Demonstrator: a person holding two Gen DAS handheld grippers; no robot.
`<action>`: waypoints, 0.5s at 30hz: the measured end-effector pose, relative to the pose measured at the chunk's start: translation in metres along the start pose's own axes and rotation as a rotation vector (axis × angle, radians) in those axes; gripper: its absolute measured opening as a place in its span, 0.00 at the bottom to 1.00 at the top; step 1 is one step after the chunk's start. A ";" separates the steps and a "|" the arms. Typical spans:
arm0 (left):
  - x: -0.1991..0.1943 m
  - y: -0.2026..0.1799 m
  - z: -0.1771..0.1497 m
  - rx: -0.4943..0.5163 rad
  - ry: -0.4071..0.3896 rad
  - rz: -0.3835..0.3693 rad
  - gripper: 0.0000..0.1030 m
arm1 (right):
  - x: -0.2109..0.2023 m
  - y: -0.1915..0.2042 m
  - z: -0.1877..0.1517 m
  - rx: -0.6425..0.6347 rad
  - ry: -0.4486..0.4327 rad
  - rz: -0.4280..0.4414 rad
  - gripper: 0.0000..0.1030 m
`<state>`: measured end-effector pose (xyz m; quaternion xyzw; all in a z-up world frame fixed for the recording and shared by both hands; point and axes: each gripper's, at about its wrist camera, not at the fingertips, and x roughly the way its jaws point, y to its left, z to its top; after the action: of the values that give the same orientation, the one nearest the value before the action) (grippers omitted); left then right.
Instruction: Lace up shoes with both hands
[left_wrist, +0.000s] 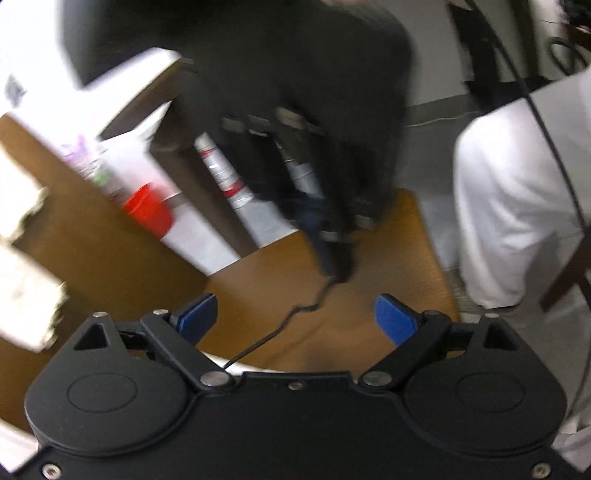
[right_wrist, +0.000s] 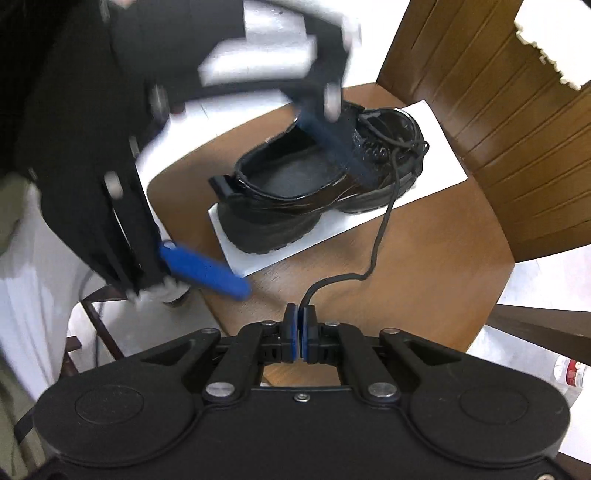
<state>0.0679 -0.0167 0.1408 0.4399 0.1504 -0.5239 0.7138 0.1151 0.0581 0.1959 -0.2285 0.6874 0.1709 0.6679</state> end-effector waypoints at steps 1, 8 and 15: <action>0.004 -0.004 0.002 0.014 -0.005 -0.012 0.89 | -0.004 0.000 -0.002 -0.003 -0.001 0.003 0.03; 0.036 -0.027 0.019 0.074 -0.019 -0.117 0.41 | -0.025 0.006 -0.015 -0.052 0.031 0.000 0.03; 0.042 -0.023 0.014 0.015 -0.031 -0.117 0.06 | -0.028 0.007 -0.022 -0.050 0.016 0.011 0.03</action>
<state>0.0611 -0.0548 0.1100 0.4277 0.1608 -0.5725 0.6808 0.0925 0.0544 0.2248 -0.2429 0.6893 0.1900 0.6556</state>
